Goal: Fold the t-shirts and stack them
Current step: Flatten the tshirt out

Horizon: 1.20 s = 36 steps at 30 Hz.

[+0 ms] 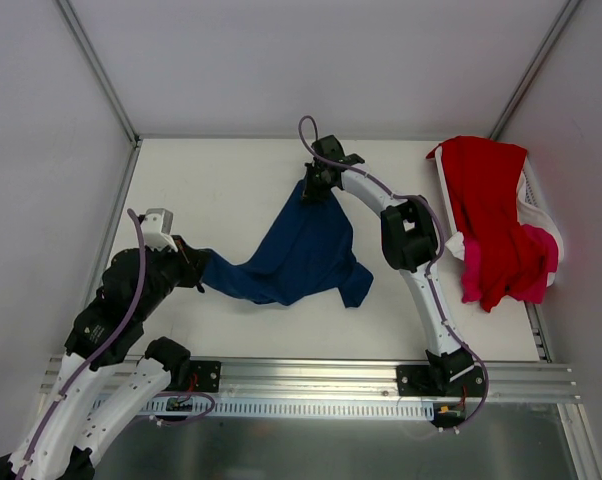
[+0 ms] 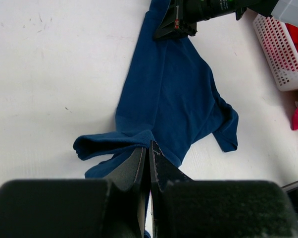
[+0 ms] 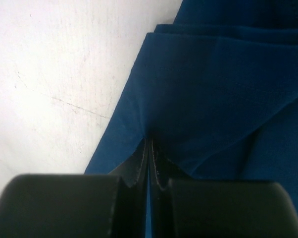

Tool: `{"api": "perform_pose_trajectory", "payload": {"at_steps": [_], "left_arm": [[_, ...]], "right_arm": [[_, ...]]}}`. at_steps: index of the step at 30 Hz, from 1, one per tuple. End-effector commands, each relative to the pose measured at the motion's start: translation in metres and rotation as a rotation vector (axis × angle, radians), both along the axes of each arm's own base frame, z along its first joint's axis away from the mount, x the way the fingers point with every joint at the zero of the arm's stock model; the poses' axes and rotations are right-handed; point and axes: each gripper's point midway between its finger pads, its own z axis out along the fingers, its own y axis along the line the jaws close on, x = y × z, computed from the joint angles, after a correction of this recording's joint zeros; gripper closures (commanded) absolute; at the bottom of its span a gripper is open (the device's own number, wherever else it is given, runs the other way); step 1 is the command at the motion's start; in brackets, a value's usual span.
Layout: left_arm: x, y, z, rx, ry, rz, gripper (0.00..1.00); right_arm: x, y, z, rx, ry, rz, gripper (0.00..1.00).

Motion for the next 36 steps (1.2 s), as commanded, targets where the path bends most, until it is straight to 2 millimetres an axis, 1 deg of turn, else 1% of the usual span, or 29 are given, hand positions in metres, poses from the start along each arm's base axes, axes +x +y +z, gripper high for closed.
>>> {"api": "perform_pose_trajectory", "payload": {"at_steps": [1, 2, 3, 6, 7, 8, 9, 11, 12, 14, 15, 16, 18, 19, 20, 21, 22, 23, 24, 25, 26, 27, 29, 30, 32, 33, 34, 35, 36], "left_arm": [[0.003, 0.003, -0.007, 0.036, 0.004, 0.010, 1.00], [0.004, 0.004, -0.007, 0.038, 0.001, 0.014, 1.00], [0.004, 0.004, -0.006, 0.044, -0.001, 0.014, 1.00], [0.007, 0.005, 0.000, 0.053, -0.011, 0.018, 1.00], [0.008, 0.005, 0.007, 0.058, -0.027, 0.015, 1.00], [0.010, 0.005, 0.009, 0.066, -0.029, 0.014, 1.00], [0.010, 0.005, 0.020, 0.067, -0.053, 0.011, 1.00], [0.012, 0.004, 0.028, 0.072, -0.068, 0.003, 1.00], [0.013, 0.003, 0.040, 0.069, -0.096, -0.004, 1.00], [0.015, 0.001, 0.049, 0.073, -0.109, -0.014, 1.00], [0.015, 0.000, 0.059, 0.071, -0.131, -0.022, 1.00], [0.017, -0.002, 0.063, 0.074, -0.136, -0.029, 1.00], [0.016, -0.003, 0.077, 0.079, -0.170, -0.047, 1.00], [0.017, -0.004, 0.080, 0.083, -0.175, -0.051, 1.00], [0.017, -0.004, 0.085, 0.086, -0.188, -0.054, 1.00], [0.016, -0.003, 0.097, 0.097, -0.218, -0.061, 1.00], [0.017, -0.003, 0.101, 0.104, -0.226, -0.068, 1.00], [0.016, -0.003, 0.107, 0.122, -0.248, -0.076, 1.00], [0.012, -0.003, 0.122, 0.117, -0.284, -0.090, 1.00], [0.012, -0.004, 0.129, 0.122, -0.300, -0.100, 1.00], [0.010, -0.003, 0.137, 0.141, -0.329, -0.111, 1.00], [0.004, -0.002, 0.154, 0.138, -0.373, -0.126, 1.00], [-0.004, -0.001, 0.172, 0.158, -0.436, -0.151, 1.00], [-0.014, -0.001, 0.190, 0.148, -0.490, -0.173, 1.00], [-0.034, -0.007, 0.209, 0.152, -0.574, -0.264, 1.00], [-0.048, -0.007, 0.227, 0.140, -0.632, -0.291, 1.00], [-0.065, -0.011, 0.237, 0.127, -0.681, -0.351, 1.00], [-0.076, -0.011, 0.246, 0.130, -0.723, -0.383, 1.00], [-0.095, -0.007, 0.263, 0.118, -0.791, -0.403, 1.00]], "right_arm": [[-0.008, 0.000, -0.011, -0.018, 0.022, 0.009, 0.99], [-0.008, -0.002, -0.009, -0.020, 0.019, 0.007, 1.00], [-0.007, -0.002, 0.005, -0.014, -0.003, 0.007, 0.99], [-0.005, -0.008, 0.036, -0.025, -0.061, 0.011, 1.00], [-0.007, -0.012, 0.066, -0.027, -0.105, 0.022, 0.99], [-0.005, -0.017, 0.082, -0.042, -0.139, 0.013, 1.00], [-0.010, -0.023, 0.119, -0.039, -0.192, 0.011, 0.99], [-0.013, -0.038, 0.152, -0.072, -0.263, 0.003, 0.99], [-0.022, -0.047, 0.186, -0.067, -0.313, -0.003, 0.99], [-0.032, -0.060, 0.217, -0.084, -0.374, -0.006, 0.99], [-0.037, -0.069, 0.225, -0.106, -0.390, -0.015, 0.99], [-0.049, -0.077, 0.257, -0.084, -0.446, -0.023, 1.00], [-0.058, -0.094, 0.279, -0.116, -0.498, -0.051, 0.99], [-0.070, -0.103, 0.302, -0.106, -0.538, -0.061, 0.99], [-0.076, -0.110, 0.312, -0.112, -0.560, -0.075, 0.99], [-0.083, -0.116, 0.321, -0.114, -0.578, -0.076, 1.00], [-0.090, -0.121, 0.329, -0.115, -0.592, -0.081, 0.99], [-0.103, -0.132, 0.351, -0.102, -0.637, -0.103, 1.00], [-0.111, -0.138, 0.360, -0.102, -0.657, -0.106, 0.99], [-0.118, -0.144, 0.368, -0.099, -0.674, -0.112, 0.99], [-0.133, -0.157, 0.390, -0.086, -0.723, -0.136, 0.99], [-0.143, -0.164, 0.398, -0.089, -0.740, -0.145, 1.00], [-0.159, -0.179, 0.414, -0.087, -0.781, -0.174, 1.00], [-0.180, -0.193, 0.434, -0.065, -0.833, -0.196, 1.00], [-0.199, -0.209, 0.446, -0.060, -0.875, -0.224, 1.00], [-0.222, -0.223, 0.464, -0.027, -0.930, -0.245, 1.00], [-0.233, -0.231, 0.473, -0.013, -0.959, -0.256, 1.00], [-0.245, -0.237, 0.480, 0.004, -0.986, -0.260, 0.99], [-0.269, -0.250, 0.495, 0.048, -1.047, -0.271, 0.99]]}}
